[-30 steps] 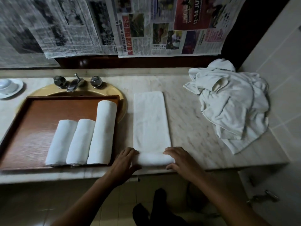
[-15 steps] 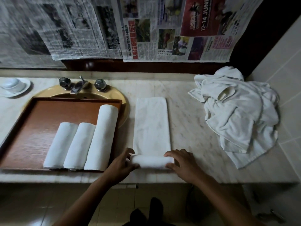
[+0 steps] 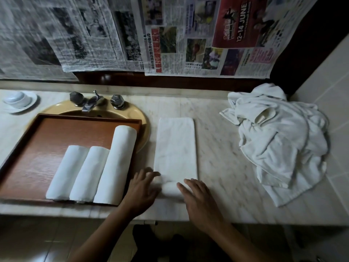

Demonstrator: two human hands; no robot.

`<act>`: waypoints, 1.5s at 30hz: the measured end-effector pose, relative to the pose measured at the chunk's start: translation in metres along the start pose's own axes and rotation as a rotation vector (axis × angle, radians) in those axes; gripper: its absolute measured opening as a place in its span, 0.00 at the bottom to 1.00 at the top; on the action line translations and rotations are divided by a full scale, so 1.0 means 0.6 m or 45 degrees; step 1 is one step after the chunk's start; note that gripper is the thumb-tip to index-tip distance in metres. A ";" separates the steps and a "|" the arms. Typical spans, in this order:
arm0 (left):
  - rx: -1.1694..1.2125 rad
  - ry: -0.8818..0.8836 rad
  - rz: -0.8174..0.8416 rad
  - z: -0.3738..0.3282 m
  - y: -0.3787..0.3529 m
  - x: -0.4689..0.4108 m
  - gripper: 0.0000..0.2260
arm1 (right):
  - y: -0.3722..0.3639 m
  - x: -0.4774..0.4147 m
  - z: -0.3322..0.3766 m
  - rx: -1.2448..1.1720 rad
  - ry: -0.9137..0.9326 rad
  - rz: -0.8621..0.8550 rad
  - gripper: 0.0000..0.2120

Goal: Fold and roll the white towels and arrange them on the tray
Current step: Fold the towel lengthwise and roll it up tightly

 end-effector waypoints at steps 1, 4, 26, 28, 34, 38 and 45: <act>-0.087 -0.068 0.029 -0.005 -0.001 -0.003 0.24 | -0.004 0.001 -0.003 0.006 0.010 0.004 0.27; -0.229 -0.062 0.152 0.000 0.002 -0.012 0.30 | -0.009 0.001 -0.012 0.058 0.064 0.049 0.28; -0.561 -0.298 0.071 -0.050 -0.067 0.002 0.35 | 0.006 -0.051 -0.009 0.056 -0.125 0.245 0.37; -0.584 -0.308 0.104 -0.046 -0.059 -0.006 0.38 | 0.004 -0.049 -0.002 0.054 -0.114 0.234 0.36; -0.483 -0.336 0.175 -0.033 -0.029 -0.052 0.40 | 0.000 -0.072 -0.029 0.110 -0.149 0.322 0.41; -0.380 -0.335 0.162 -0.036 -0.011 -0.058 0.39 | 0.022 -0.088 -0.043 0.045 -0.109 0.436 0.39; -0.036 -0.231 0.172 -0.017 -0.013 -0.014 0.30 | 0.047 -0.062 -0.040 -0.135 -0.150 0.526 0.31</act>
Point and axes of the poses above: each hand's wrist, its own x-axis away from the middle knuckle, its own y-axis out of the back of the hand, z = x × y, the point moved 1 cm from there along -x, towards the middle knuckle, and after that the axes turned 6 degrees about y, right-handed, at the moved point
